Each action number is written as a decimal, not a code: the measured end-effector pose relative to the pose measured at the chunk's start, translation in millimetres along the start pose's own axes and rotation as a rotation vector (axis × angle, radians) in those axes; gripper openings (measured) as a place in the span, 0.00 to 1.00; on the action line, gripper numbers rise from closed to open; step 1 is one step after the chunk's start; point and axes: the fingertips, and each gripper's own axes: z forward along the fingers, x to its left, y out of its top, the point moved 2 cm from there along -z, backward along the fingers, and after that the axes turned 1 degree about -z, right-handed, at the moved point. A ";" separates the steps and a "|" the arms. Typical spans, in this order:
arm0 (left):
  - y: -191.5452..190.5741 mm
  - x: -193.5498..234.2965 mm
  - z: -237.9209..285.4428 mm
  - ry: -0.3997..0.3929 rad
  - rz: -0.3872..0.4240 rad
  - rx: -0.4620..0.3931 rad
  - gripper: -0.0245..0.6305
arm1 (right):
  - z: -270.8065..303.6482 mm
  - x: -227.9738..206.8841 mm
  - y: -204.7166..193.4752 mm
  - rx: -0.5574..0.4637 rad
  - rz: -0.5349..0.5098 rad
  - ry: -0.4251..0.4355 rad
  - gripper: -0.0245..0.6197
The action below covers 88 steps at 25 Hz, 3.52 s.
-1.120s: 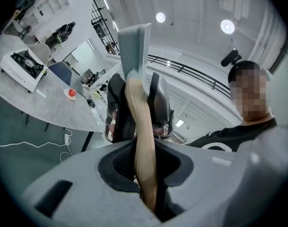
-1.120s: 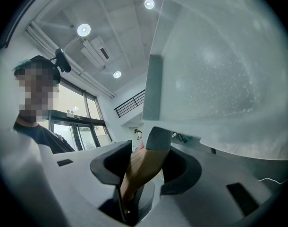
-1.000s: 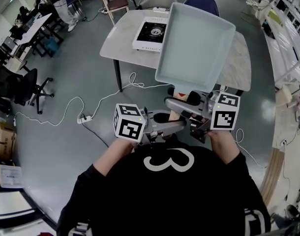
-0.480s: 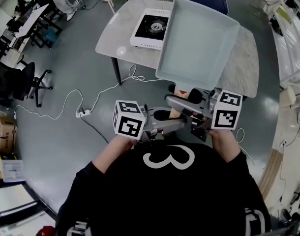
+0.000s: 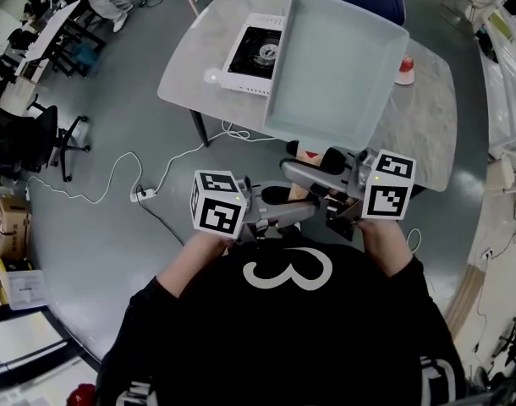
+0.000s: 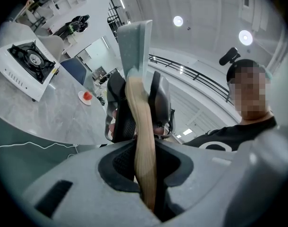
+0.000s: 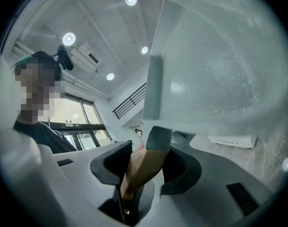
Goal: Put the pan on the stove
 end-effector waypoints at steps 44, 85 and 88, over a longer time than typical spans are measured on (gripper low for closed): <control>130.4 90.9 -62.4 -0.003 -0.088 -0.080 0.15 | 100.2 -114.1 85.3 0.006 0.103 -0.017 0.30; 149.1 169.5 -90.4 -0.060 -0.294 -0.024 0.15 | 141.4 -207.4 67.0 0.021 0.325 -0.099 0.31; 147.9 175.2 -89.8 -0.069 -0.297 -0.022 0.15 | 140.9 -213.4 64.3 0.019 0.342 -0.104 0.31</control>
